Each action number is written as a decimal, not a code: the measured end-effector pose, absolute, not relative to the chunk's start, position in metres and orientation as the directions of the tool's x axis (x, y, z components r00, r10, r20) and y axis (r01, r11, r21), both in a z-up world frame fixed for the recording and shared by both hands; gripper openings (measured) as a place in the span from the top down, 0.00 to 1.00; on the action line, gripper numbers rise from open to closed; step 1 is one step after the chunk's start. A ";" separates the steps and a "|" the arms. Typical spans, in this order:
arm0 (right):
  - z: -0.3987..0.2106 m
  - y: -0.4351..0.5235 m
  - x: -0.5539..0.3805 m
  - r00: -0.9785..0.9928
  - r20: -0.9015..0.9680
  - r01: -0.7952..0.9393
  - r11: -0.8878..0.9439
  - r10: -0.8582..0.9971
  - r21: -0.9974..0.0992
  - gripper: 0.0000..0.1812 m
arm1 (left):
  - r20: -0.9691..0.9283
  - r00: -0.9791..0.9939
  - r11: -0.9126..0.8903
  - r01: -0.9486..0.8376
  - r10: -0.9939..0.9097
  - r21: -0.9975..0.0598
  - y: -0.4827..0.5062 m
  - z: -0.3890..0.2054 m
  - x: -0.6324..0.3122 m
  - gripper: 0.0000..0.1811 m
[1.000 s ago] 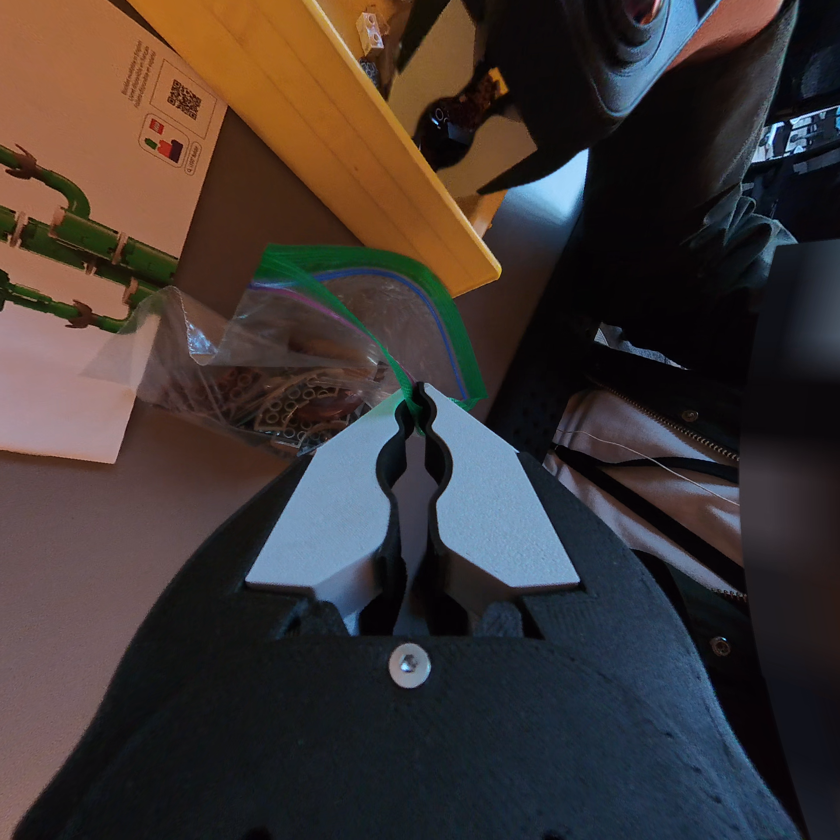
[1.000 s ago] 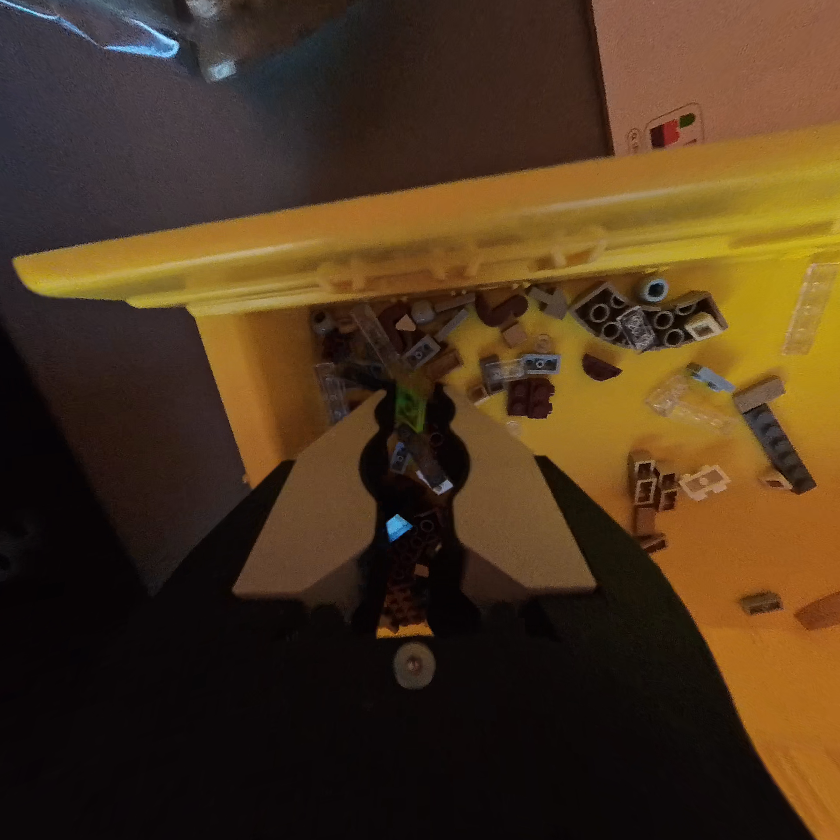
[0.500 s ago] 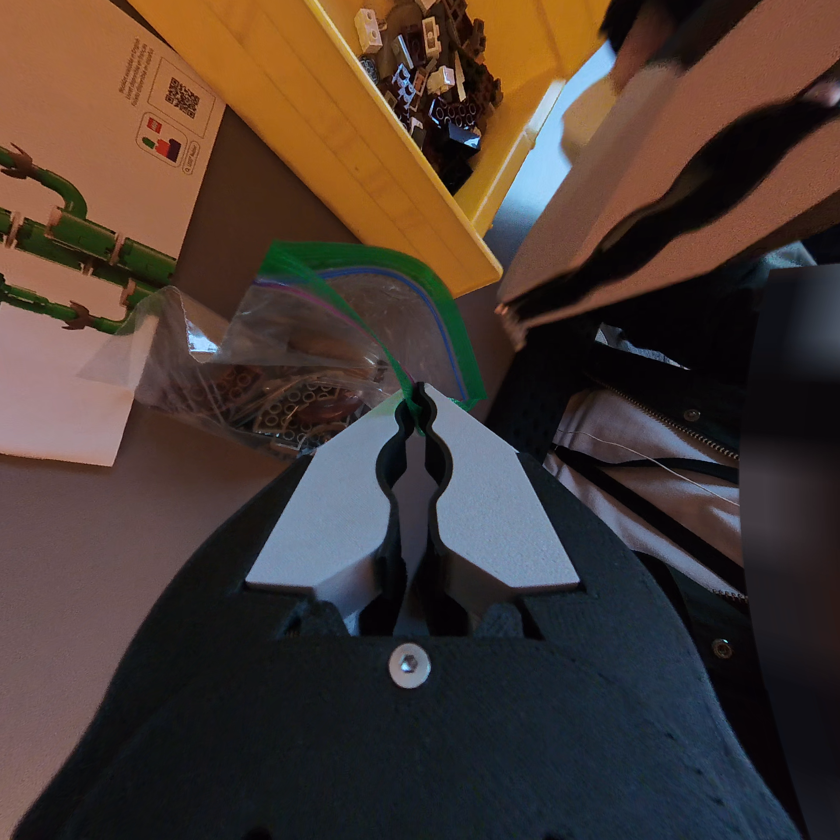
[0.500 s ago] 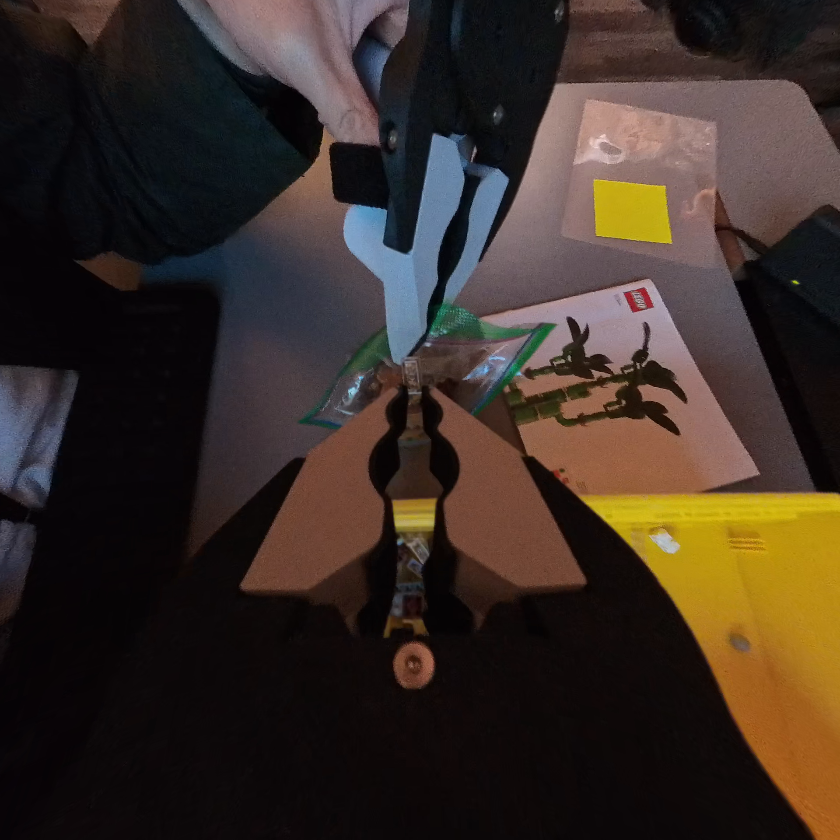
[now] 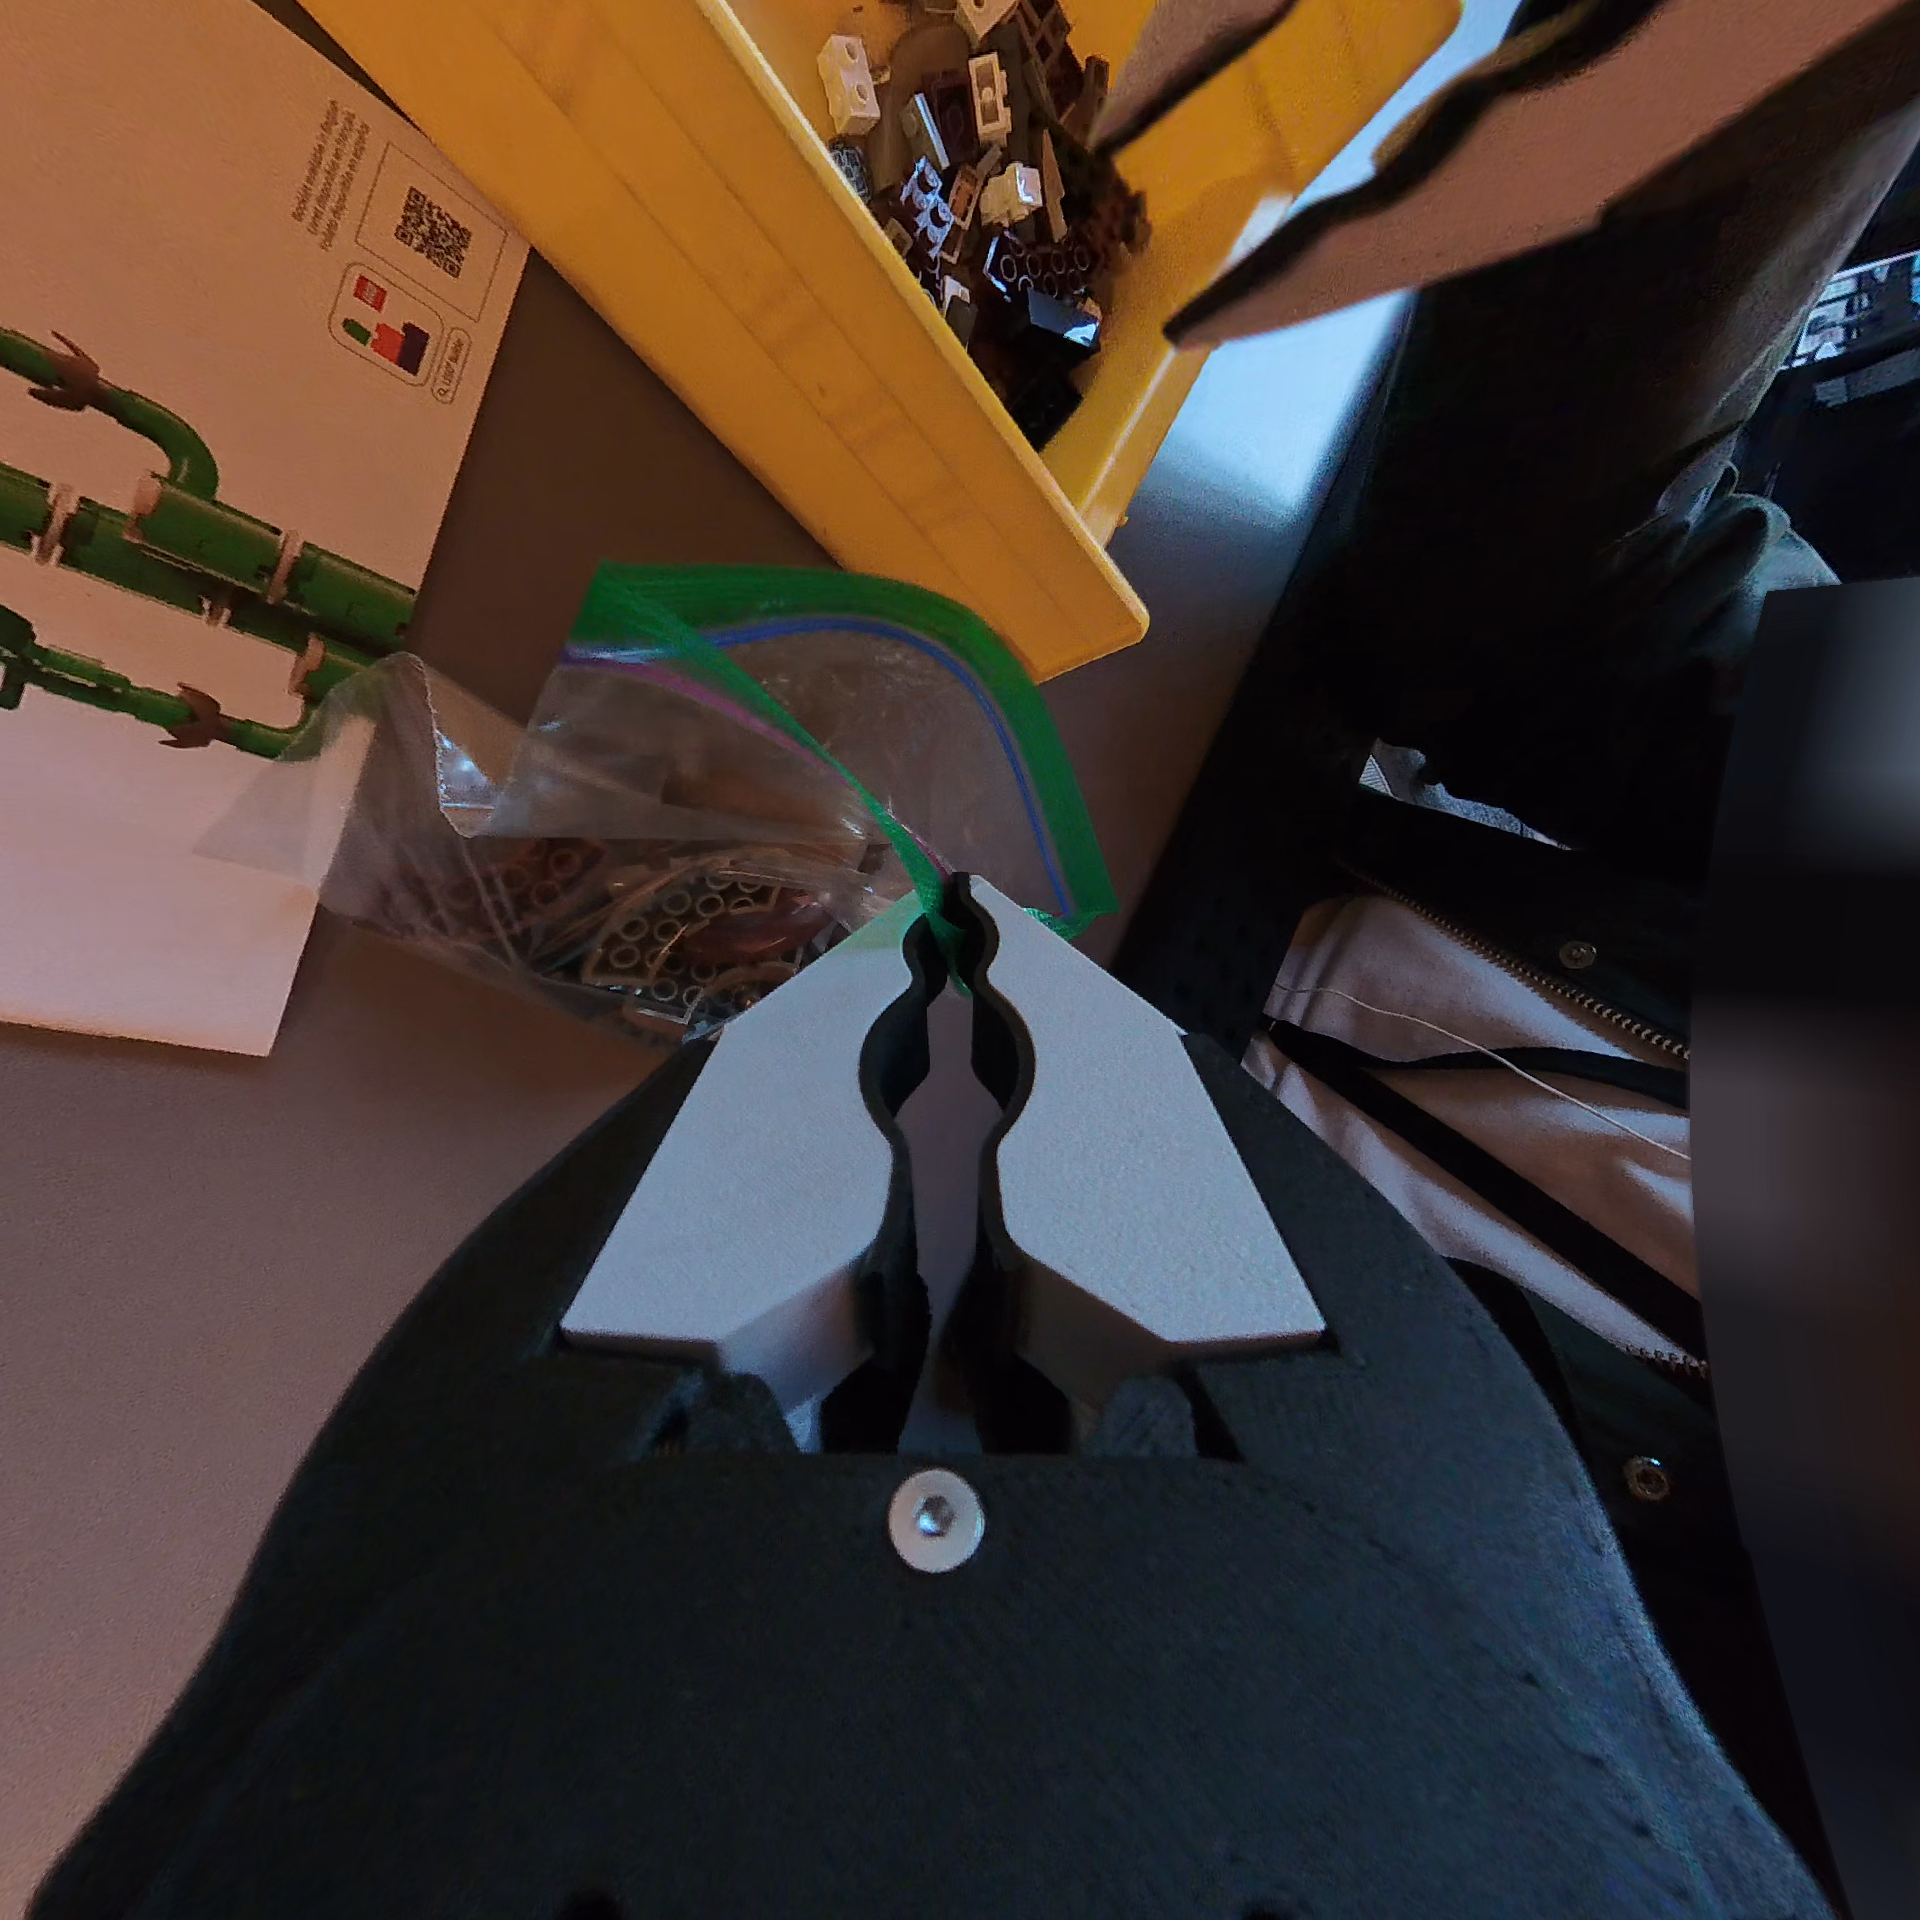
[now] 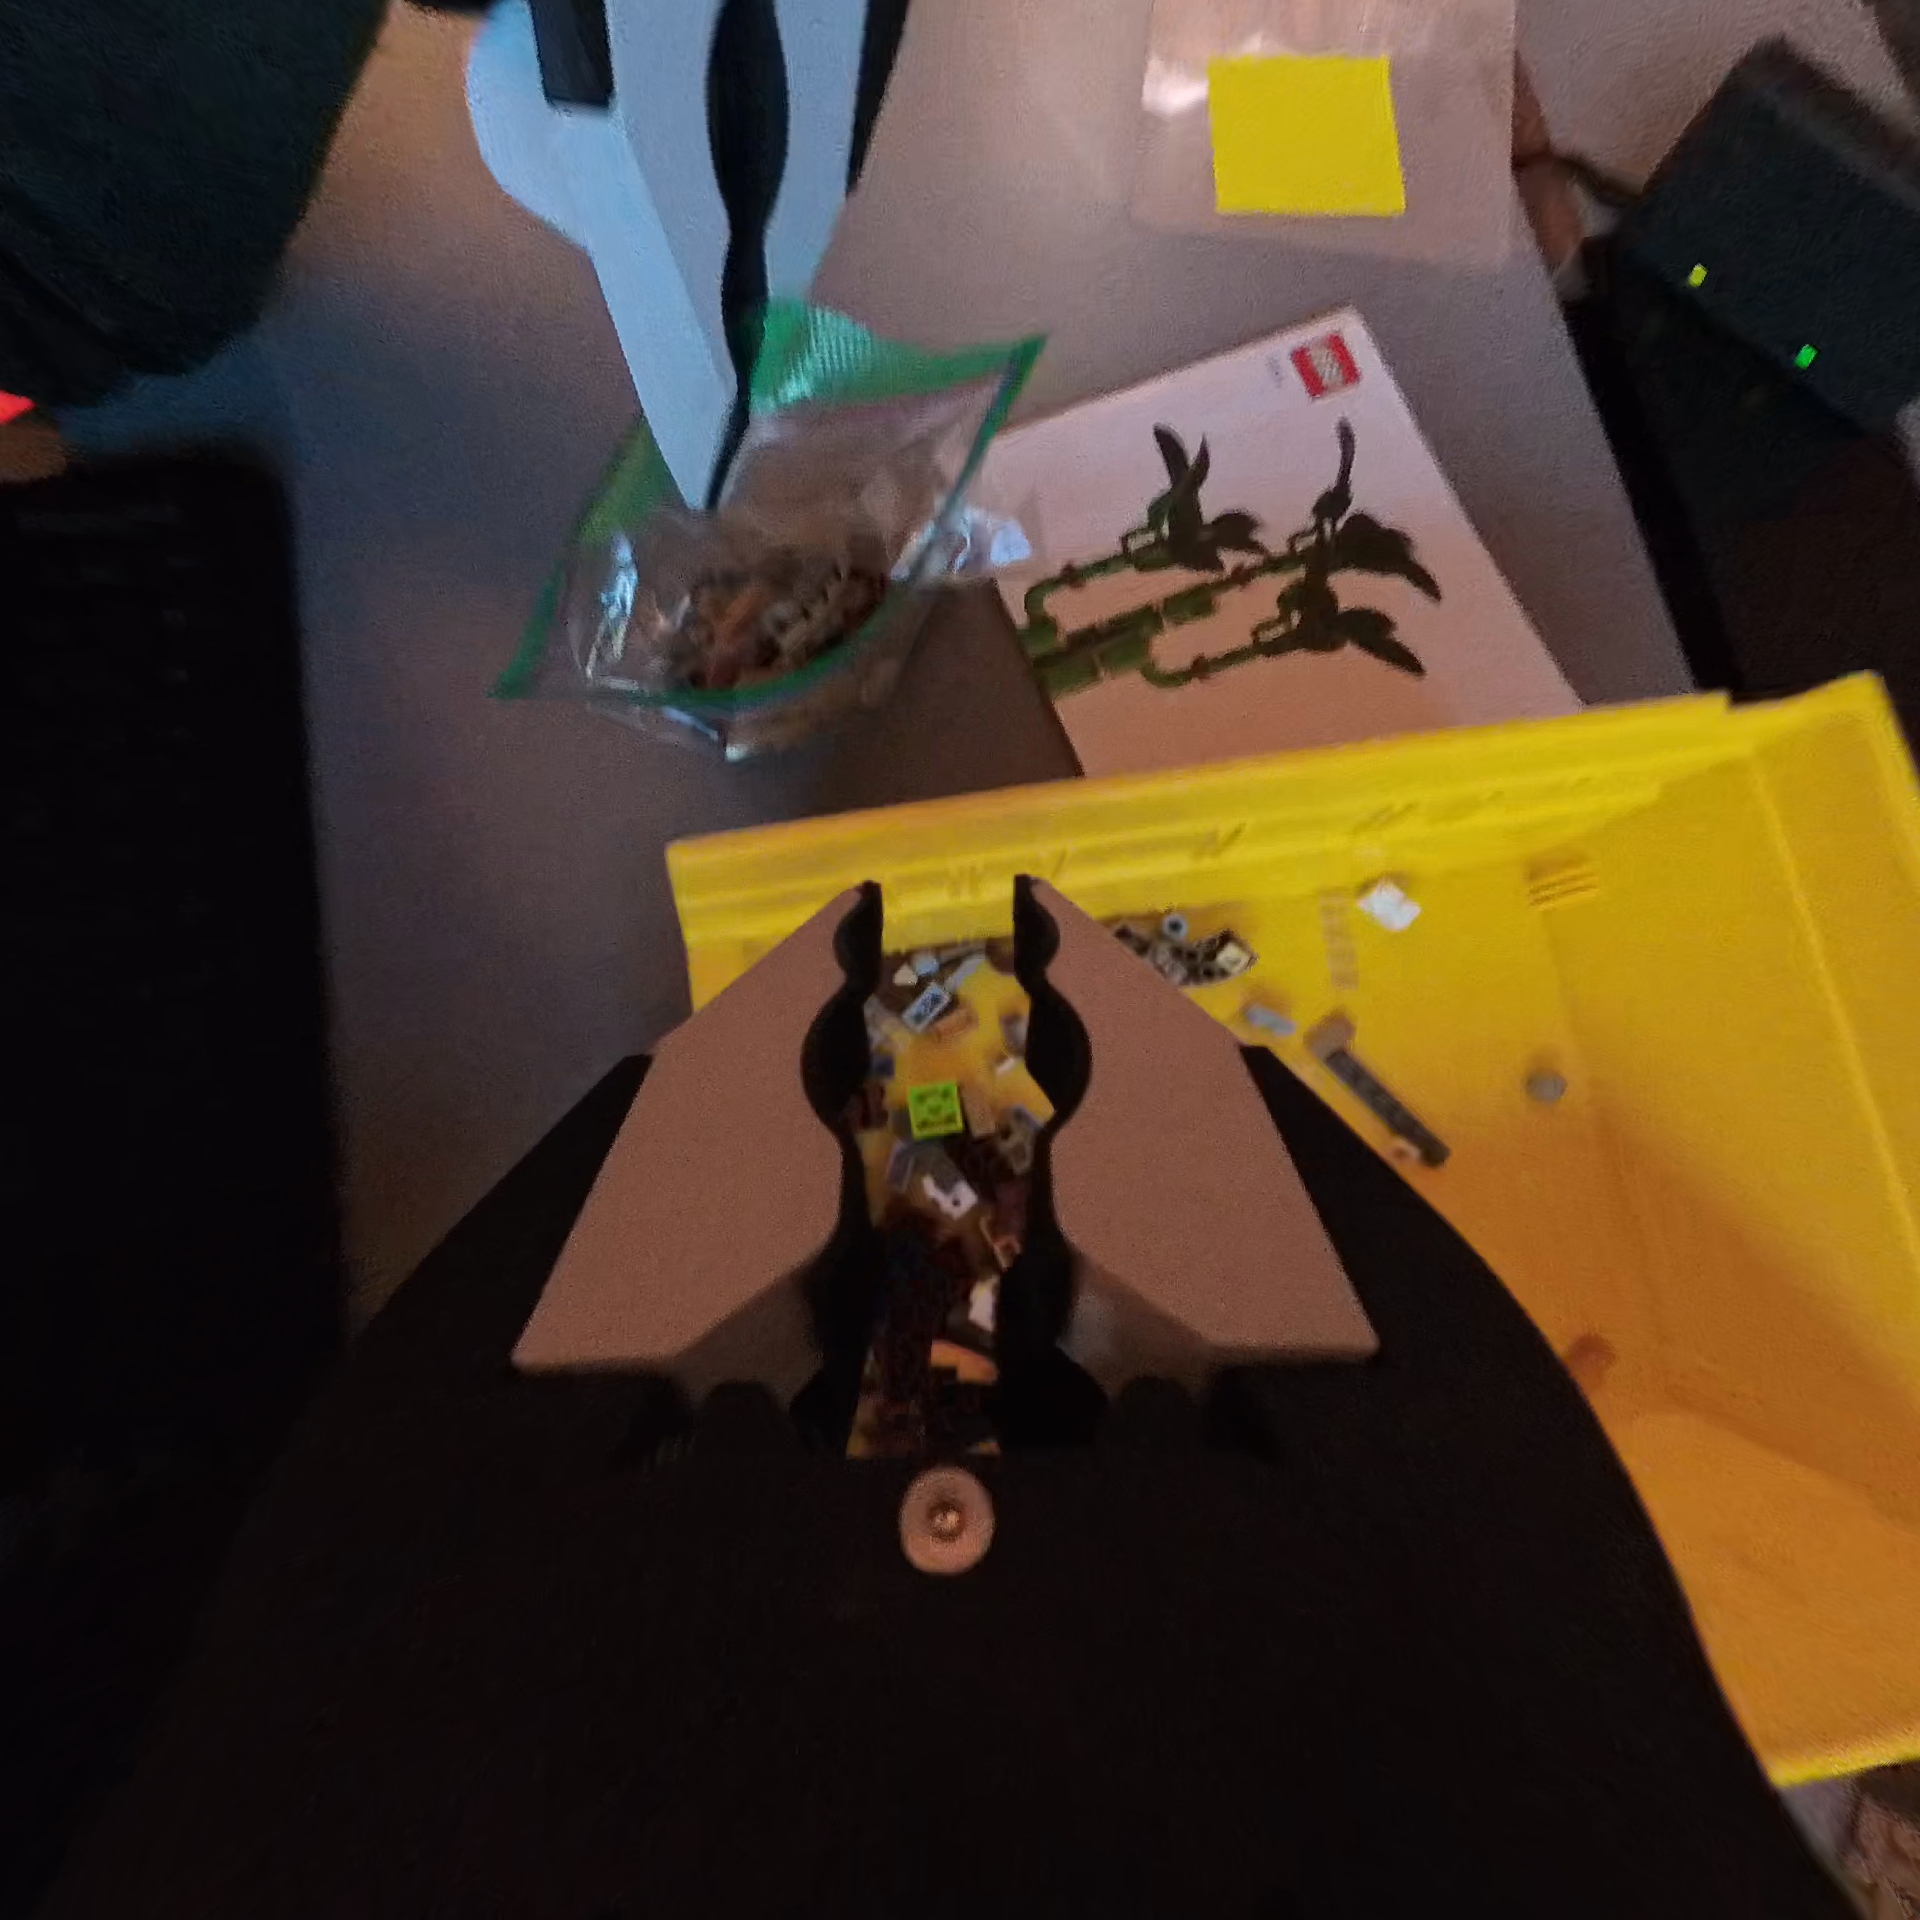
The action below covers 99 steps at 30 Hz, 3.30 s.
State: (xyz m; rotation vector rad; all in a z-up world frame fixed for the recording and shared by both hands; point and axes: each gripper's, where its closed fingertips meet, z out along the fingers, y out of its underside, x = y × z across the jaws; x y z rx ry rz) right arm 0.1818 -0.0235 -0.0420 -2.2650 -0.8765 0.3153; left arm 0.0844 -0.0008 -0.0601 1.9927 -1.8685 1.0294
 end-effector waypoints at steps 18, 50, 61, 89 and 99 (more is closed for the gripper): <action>-0.158 -0.033 0.193 0.713 -0.094 0.634 -0.696 0.695 -0.339 0.97 | 0.616 -0.055 -0.162 -0.943 -0.786 -0.291 -0.001 -0.061 0.084 1.00; -0.114 -0.035 0.204 0.754 -0.086 0.551 -0.698 0.651 -0.456 0.87 | 0.620 -0.051 -0.160 -0.947 -0.783 -0.280 -0.002 -0.064 0.084 1.00; -0.160 -0.033 0.204 0.711 -0.036 0.658 -0.683 0.702 -0.316 0.84 | 0.620 -0.053 -0.160 -0.946 -0.783 -0.283 -0.001 -0.063 0.084 1.00; -0.158 -0.011 0.206 0.725 0.065 0.657 -0.661 0.685 -0.364 0.86 | 0.619 -0.055 -0.155 -0.947 -0.783 -0.281 -0.003 -0.063 0.083 1.00; -0.162 -0.012 0.206 0.724 0.045 0.654 -0.664 0.688 -0.363 0.91 | 0.619 -0.055 -0.155 -0.948 -0.783 -0.279 -0.003 -0.063 0.083 1.00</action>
